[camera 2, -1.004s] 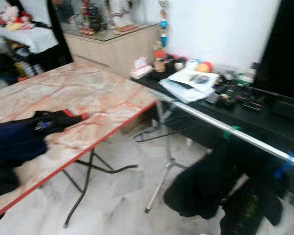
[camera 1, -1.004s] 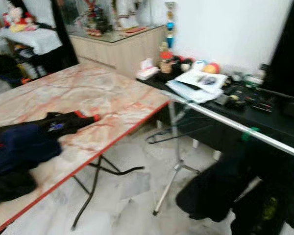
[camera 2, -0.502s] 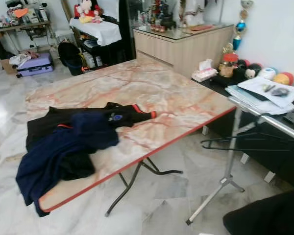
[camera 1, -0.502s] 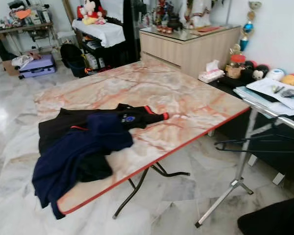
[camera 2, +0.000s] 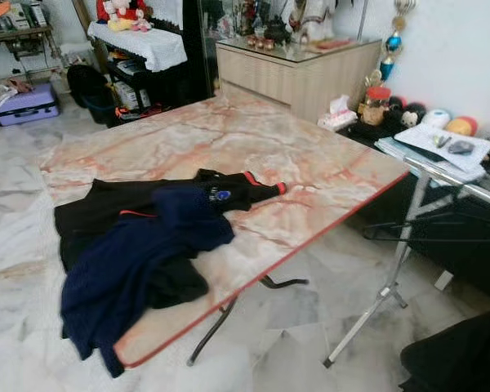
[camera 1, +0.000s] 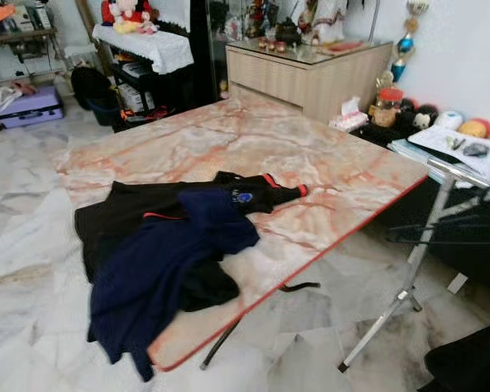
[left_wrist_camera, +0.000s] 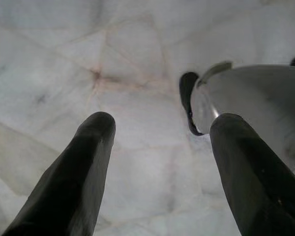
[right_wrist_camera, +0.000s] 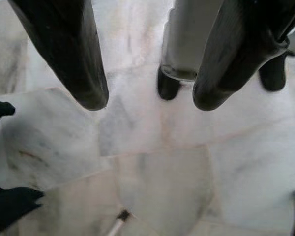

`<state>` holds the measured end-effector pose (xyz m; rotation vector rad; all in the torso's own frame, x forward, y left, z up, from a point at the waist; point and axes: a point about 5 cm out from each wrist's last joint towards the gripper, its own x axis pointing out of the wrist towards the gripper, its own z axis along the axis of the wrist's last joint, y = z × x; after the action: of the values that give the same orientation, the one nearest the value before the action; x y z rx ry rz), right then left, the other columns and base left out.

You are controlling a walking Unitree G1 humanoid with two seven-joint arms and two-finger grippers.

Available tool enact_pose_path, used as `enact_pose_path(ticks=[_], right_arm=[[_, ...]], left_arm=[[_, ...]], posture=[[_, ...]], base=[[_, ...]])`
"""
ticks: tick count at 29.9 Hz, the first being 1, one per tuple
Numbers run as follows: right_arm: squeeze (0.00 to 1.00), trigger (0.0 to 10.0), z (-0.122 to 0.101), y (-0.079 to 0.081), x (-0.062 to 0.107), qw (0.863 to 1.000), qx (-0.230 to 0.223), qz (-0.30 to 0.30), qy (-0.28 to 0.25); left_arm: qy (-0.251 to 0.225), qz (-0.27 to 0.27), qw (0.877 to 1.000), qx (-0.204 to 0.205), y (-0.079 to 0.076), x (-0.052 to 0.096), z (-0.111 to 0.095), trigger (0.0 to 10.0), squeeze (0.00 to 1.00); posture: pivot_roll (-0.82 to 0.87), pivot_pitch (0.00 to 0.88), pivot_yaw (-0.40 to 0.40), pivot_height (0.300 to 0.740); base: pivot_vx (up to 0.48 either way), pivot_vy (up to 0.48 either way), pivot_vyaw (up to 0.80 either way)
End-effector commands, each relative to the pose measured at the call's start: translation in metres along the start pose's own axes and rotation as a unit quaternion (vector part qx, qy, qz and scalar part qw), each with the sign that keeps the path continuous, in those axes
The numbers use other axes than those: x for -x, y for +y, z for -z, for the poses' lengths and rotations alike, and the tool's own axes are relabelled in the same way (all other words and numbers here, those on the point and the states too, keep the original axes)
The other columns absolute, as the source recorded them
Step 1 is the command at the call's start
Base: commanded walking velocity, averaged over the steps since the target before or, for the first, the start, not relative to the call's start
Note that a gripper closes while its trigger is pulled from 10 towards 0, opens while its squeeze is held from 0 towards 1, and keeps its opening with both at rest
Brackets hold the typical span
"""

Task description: Hang hanger

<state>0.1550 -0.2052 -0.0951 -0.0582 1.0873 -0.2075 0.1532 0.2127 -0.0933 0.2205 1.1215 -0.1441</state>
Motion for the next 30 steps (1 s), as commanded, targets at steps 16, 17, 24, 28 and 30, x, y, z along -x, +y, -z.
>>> enact_pose_path(ticks=[16,17,24,28,30], right_arm=[[0.0,10.0,-0.0002,0.0076,0.0003,1.0,0.003,-0.014,-0.001],[0.0,10.0,-0.0002,0.0076,0.0003,1.0,0.003,-0.014,-0.001],[0.0,10.0,0.0003,0.0077,0.0004,1.0,0.004,-0.015,0.0],[0.0,10.0,0.0001,0.008,0.0004,1.0,0.003,-0.015,0.0],[0.0,10.0,0.0,0.008,0.0004,1.0,0.003,-0.015,0.0]], left_arm=[[0.02,-0.005,1.0,-0.003,0.0039,0.002,0.0122,10.0,0.0],[0.02,-0.005,1.0,-0.003,0.0038,0.002,0.0122,10.0,0.0],[0.02,-0.005,1.0,-0.003,0.0038,0.0021,0.0125,10.0,0.0],[0.019,-0.005,1.0,-0.003,0.004,0.0021,0.0125,10.0,0.0],[0.019,-0.005,1.0,-0.003,0.004,0.0021,0.0123,10.0,0.0]], posture=[[0.06,0.0,0.047,0.74],[0.06,0.0,0.047,0.74],[0.06,0.0,0.047,0.74],[0.06,0.0,0.047,0.74],[0.06,0.0,0.047,0.74]], base=[[0.0,0.346,0.0],[0.0,0.349,0.0],[0.0,0.351,0.0],[0.0,0.354,0.0],[0.0,0.358,0.0]])
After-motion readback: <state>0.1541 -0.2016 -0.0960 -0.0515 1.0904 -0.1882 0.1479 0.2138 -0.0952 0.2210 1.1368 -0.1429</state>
